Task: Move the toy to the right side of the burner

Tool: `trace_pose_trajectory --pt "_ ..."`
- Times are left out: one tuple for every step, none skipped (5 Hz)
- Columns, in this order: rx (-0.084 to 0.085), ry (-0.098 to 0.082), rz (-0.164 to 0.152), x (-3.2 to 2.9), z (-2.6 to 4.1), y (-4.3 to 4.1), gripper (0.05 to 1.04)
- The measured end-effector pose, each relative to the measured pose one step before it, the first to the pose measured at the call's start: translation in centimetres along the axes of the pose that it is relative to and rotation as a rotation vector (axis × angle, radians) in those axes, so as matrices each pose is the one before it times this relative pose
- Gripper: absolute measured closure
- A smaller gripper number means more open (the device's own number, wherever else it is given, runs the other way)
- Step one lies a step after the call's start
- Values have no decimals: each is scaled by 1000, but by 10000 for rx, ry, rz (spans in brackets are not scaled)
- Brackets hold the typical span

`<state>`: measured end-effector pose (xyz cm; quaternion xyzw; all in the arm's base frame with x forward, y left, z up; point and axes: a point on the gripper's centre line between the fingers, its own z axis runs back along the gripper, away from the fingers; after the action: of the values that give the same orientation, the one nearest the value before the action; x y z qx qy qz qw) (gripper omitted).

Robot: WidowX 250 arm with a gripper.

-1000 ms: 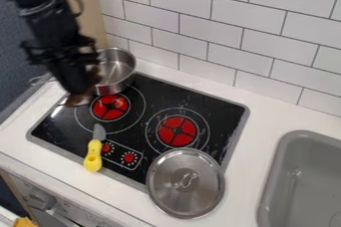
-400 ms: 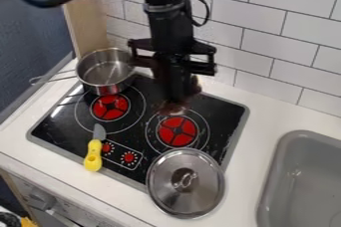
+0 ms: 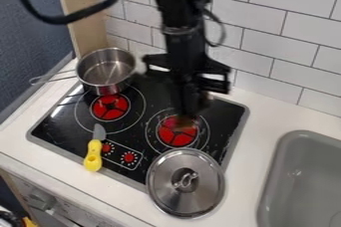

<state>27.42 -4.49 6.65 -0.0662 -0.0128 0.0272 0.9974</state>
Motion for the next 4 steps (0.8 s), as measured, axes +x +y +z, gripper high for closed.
trace_pose_trajectory --pt "423 501 -104 319 -2870 -444 986" --pt "404 104 -327 759 -2268 -1442 986" --pt "97 182 -66 793 -1877 -746 986" --pt "47 -166 172 1005 -291 -81 949"
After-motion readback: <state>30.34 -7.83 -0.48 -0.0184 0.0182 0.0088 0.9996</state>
